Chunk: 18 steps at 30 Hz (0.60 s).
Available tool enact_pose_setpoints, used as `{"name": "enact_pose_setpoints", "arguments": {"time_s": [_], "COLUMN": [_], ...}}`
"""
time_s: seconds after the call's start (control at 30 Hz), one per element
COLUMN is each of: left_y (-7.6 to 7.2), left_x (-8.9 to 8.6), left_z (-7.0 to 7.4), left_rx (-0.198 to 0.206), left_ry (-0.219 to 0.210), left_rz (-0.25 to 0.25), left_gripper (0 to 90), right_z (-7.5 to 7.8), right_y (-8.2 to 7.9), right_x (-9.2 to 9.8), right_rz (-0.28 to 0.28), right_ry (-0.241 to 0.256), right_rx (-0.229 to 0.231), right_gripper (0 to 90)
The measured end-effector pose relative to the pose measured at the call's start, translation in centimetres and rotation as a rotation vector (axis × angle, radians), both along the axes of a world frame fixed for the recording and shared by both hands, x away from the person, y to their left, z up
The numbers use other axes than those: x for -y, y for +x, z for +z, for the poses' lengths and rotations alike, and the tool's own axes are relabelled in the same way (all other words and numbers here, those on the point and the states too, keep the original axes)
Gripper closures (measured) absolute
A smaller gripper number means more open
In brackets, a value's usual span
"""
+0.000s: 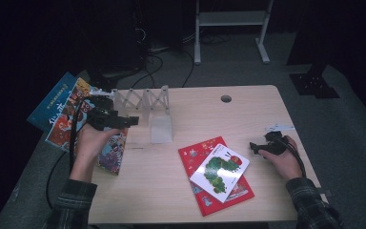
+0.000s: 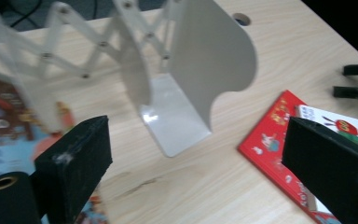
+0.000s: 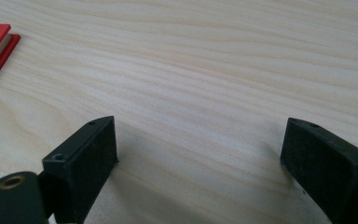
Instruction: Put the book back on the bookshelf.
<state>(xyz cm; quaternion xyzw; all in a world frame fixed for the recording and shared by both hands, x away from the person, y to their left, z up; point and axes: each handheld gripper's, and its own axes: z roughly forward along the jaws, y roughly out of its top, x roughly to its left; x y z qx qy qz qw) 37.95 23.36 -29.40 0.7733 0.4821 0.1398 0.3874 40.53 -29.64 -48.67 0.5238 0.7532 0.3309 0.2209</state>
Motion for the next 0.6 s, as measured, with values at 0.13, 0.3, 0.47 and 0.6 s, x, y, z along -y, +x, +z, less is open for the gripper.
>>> {"name": "enact_pose_setpoints", "arguments": {"time_s": [0.13, 0.3, 0.47, 0.6], "left_y": [-0.5, -1.0, -1.5, -1.7], "left_x": [1.4, 3.2, 4.7, 5.7], "left_z": [-1.3, -2.9, -4.8, -6.4], "left_rx": [-0.008, -0.009, -0.01, -0.034], "left_ry": [-0.011, -0.003, -0.012, 0.01], "left_rz": [-0.043, -0.09, -0.146, -0.173], "left_gripper": [2.6, 0.0, 0.0, 0.0], "right_z": [0.0, 0.0, 0.0, 0.0], "right_y": [0.0, -0.1, -0.1, -0.3], "right_x": [0.0, 0.0, 0.0, 0.0], "right_rz": [0.002, 0.013, 0.021, 0.029], "right_ry": [-0.001, 0.001, 0.0, 0.0], "right_rx": [0.001, -0.001, 0.001, 0.0], "right_gripper": [9.5, 9.7, 9.8, 11.0]}}
